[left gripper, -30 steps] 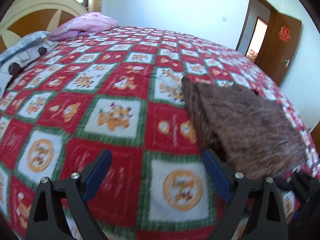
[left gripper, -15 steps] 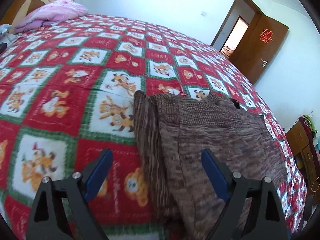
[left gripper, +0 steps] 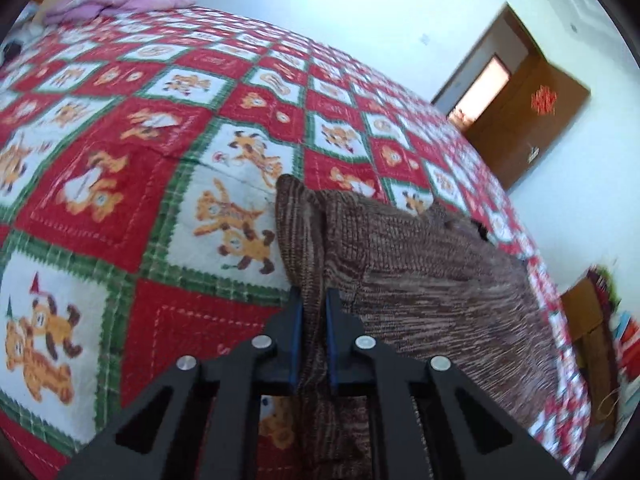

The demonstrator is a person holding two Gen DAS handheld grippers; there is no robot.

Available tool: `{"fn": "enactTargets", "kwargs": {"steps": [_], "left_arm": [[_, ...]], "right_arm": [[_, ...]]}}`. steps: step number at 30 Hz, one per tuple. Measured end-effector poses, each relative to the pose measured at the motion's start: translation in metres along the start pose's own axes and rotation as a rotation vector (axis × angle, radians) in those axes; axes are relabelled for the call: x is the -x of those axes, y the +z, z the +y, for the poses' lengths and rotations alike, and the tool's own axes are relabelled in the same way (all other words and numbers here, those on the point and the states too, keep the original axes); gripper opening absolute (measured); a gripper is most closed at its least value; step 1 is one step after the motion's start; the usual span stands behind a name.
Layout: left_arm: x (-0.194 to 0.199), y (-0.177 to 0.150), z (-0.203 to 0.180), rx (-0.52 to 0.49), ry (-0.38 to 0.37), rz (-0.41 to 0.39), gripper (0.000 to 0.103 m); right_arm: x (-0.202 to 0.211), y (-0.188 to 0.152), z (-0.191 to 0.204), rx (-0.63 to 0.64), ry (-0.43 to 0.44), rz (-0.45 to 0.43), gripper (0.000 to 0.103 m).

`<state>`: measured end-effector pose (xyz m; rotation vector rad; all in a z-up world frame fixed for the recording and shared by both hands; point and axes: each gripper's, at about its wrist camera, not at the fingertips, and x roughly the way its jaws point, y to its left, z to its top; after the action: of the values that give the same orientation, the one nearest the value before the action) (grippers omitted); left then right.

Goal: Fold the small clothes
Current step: 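Grasp the sweater side edge with the left tool while the right tool grasps beside it, then lift the grasped edge with both tools and fold it over the sweater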

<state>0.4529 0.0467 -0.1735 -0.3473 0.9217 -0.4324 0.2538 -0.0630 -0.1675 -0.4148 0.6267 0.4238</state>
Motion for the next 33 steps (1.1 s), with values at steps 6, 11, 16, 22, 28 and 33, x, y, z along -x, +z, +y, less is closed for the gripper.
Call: {"fn": "enactTargets", "kwargs": {"steps": [6, 11, 16, 22, 28, 33], "left_arm": [[-0.001, -0.001, 0.009, 0.056, -0.04, 0.002, 0.011], [0.001, 0.002, 0.011, 0.097, -0.082, 0.01, 0.01], [0.008, 0.003, 0.011, 0.153, -0.131, 0.002, 0.01], [0.022, 0.013, -0.01, 0.155, -0.175, -0.019, 0.01], [0.035, 0.027, -0.055, 0.088, -0.216, -0.049, 0.01], [0.035, 0.035, -0.095, 0.032, -0.254, -0.056, 0.01]], "right_arm": [[0.004, 0.005, -0.005, -0.035, 0.033, 0.014, 0.007], [0.018, 0.006, -0.012, -0.092, 0.064, 0.01, 0.006], [0.029, 0.006, -0.03, -0.159, 0.102, -0.006, 0.004], [0.052, 0.003, -0.056, -0.238, 0.107, -0.047, 0.004], [0.085, -0.005, -0.089, -0.318, 0.099, -0.09, 0.004], [0.108, -0.011, -0.121, -0.378, 0.077, -0.122, 0.003]]}}
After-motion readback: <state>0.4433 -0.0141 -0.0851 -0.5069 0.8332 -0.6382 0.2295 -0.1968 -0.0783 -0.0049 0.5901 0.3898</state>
